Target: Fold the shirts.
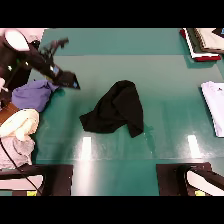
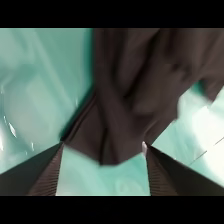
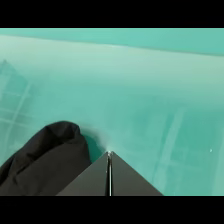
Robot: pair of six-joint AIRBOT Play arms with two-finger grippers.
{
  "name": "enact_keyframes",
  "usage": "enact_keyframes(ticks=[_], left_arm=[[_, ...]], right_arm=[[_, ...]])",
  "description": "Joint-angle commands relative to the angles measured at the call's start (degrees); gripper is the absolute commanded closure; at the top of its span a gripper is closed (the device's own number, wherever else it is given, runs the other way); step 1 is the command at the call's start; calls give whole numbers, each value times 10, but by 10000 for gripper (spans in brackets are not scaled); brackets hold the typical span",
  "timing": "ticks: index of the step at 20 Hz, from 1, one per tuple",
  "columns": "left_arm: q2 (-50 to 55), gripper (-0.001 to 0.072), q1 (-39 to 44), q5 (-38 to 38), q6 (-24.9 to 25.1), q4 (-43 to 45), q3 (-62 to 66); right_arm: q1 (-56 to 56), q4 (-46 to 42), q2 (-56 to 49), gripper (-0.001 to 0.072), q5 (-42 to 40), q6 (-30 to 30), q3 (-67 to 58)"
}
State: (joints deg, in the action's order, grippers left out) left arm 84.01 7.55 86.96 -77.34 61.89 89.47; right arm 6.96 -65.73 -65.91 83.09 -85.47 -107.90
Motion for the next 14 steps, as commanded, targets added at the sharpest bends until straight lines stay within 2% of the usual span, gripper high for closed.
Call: enact_keyframes(ticks=[1, 4, 7, 14], left_arm=[[-35, 109, -9, -64, 12, 9, -179], [-47, 109, -9, -109, 17, -8, -299], [-47, 108, -9, -155, 28, -42, -363], [-47, 109, -9, -226, 27, -99, -382]], right_arm=[[-1, 0, 0, 689, 18, 0, -1], [-1, 0, 0, 689, 21, 0, -1], [-1, 0, 0, 689, 28, 0, -1], [-1, 1, 0, 689, 45, 0, -1]])
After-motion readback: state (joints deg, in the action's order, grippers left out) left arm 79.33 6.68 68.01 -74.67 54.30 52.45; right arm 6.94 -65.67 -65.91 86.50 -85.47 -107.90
